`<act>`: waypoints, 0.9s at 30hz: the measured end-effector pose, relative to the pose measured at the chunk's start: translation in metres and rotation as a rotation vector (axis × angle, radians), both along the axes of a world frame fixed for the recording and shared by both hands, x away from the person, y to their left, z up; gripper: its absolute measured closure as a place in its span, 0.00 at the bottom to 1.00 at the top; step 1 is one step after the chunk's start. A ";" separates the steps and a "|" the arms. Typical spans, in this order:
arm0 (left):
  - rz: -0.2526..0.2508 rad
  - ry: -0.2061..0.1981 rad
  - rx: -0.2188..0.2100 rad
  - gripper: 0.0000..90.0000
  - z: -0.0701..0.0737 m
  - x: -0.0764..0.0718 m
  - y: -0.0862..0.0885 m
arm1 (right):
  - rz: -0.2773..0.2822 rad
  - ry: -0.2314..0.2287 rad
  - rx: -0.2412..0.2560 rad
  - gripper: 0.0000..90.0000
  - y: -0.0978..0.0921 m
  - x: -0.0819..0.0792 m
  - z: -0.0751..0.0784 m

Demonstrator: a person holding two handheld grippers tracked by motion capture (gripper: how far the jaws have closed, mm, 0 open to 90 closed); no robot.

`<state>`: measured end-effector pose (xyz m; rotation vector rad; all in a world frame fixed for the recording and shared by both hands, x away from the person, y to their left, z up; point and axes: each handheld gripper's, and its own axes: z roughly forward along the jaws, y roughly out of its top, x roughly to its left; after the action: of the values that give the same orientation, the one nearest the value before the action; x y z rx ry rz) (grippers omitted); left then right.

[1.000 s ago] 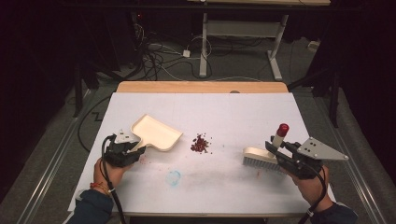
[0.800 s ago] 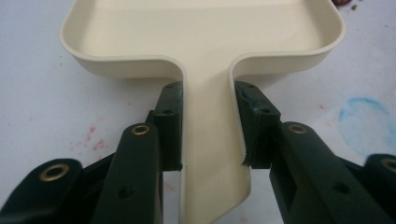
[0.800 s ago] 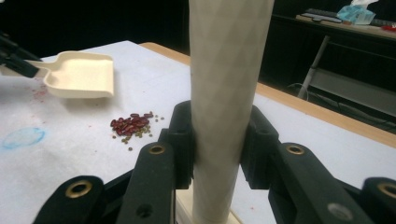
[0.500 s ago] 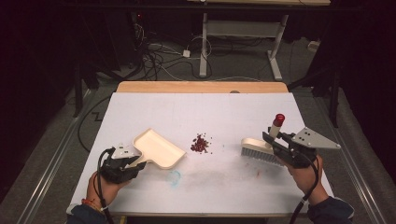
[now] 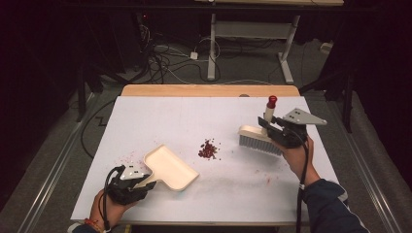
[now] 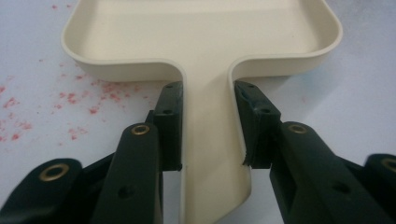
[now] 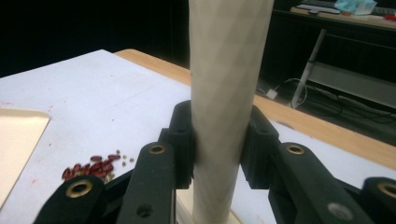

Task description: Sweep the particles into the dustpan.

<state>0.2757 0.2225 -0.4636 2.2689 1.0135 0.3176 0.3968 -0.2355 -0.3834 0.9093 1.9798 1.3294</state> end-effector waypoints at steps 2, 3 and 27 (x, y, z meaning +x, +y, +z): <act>0.001 0.005 -0.002 0.71 -0.002 0.000 -0.002 | 0.002 -0.009 -0.009 0.78 0.011 0.008 0.002; -0.002 0.002 0.001 0.71 -0.003 0.001 -0.003 | 0.003 -0.015 -0.010 0.78 0.017 0.012 0.002; -0.019 -0.005 0.012 0.71 -0.010 0.008 -0.034 | 0.045 -0.053 -0.045 0.77 0.116 0.033 -0.029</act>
<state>0.2837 0.1889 -0.4735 2.2860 0.9895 0.3221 0.4298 -0.1194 -0.4125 0.8049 1.9914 1.3152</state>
